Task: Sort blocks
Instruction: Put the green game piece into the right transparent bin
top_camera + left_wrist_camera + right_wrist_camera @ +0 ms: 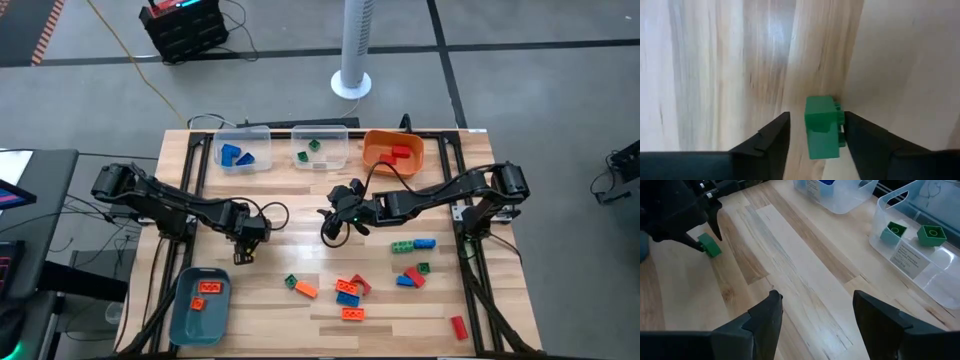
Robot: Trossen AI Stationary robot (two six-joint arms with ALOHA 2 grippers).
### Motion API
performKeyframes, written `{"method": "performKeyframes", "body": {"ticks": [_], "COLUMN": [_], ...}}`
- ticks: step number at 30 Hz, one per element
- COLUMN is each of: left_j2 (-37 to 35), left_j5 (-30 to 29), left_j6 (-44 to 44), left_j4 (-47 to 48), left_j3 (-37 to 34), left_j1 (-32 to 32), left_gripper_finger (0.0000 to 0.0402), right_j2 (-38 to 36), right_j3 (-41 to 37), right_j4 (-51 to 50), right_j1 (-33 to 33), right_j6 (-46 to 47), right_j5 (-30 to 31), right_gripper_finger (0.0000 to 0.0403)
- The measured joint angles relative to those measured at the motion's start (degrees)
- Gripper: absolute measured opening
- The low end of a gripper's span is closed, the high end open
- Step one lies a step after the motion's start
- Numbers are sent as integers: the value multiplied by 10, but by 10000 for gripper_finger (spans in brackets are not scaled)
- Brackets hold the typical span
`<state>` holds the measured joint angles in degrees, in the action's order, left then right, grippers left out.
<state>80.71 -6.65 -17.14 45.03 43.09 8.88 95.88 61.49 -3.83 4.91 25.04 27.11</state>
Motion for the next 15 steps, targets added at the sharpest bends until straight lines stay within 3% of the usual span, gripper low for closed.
{"method": "performKeyframes", "body": {"ticks": [9,15], "left_j2": [0,-5], "left_j5": [-3,-27], "left_j6": [50,125], "left_j4": [8,-11], "left_j3": [17,73], "left_j1": [-29,-63], "left_gripper_finger": [79,72], "right_j2": [0,-18], "right_j3": [0,0], "right_j4": [-14,-111], "right_j1": [0,0], "right_j6": [2,42], "right_j5": [0,17], "right_gripper_finger": [255,255]}}
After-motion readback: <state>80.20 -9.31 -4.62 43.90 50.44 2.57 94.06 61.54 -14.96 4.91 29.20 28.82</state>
